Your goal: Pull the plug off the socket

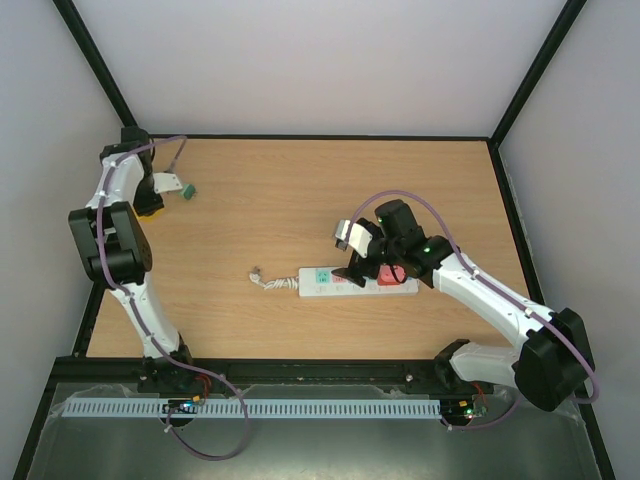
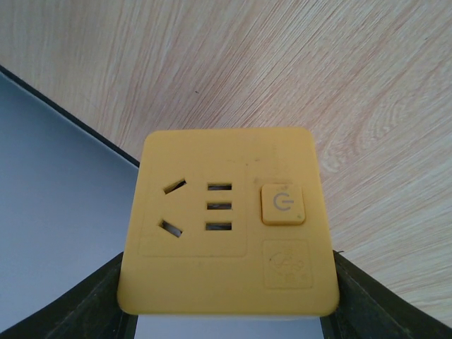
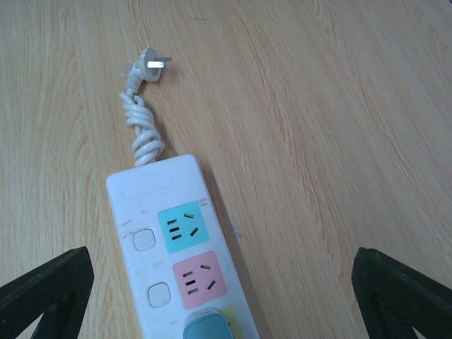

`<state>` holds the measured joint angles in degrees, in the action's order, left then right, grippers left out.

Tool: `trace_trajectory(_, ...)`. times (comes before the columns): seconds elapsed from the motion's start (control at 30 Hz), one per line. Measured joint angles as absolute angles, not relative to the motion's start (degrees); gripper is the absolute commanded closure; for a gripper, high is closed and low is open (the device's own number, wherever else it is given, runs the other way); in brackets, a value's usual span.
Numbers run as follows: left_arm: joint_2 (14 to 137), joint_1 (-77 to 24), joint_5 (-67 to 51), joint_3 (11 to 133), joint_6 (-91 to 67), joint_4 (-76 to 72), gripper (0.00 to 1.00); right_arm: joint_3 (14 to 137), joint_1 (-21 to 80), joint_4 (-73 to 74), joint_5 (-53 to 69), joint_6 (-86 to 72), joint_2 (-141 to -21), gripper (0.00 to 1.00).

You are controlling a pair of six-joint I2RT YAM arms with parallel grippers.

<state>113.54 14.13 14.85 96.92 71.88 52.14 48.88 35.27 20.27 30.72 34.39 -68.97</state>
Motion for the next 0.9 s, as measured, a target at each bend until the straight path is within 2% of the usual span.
trace_trajectory(0.43,120.1,9.5,23.0,96.9,74.9,47.5,0.49,48.3,35.3,19.8,30.7,34.4,-69.4,0.02)
trace_trajectory(0.63,121.6,8.0,25.8,97.1,75.4,45.8,0.28,48.2,35.3,19.8,30.7,34.5,-69.5,0.02)
trace_trajectory(0.8,121.8,7.3,26.0,97.1,75.4,45.3,0.14,48.2,35.3,19.8,30.7,34.5,-69.8,0.02)
trace_trajectory(0.9,121.8,7.1,25.8,97.1,74.9,45.2,0.08,48.2,35.3,19.8,30.7,34.5,-69.9,0.02)
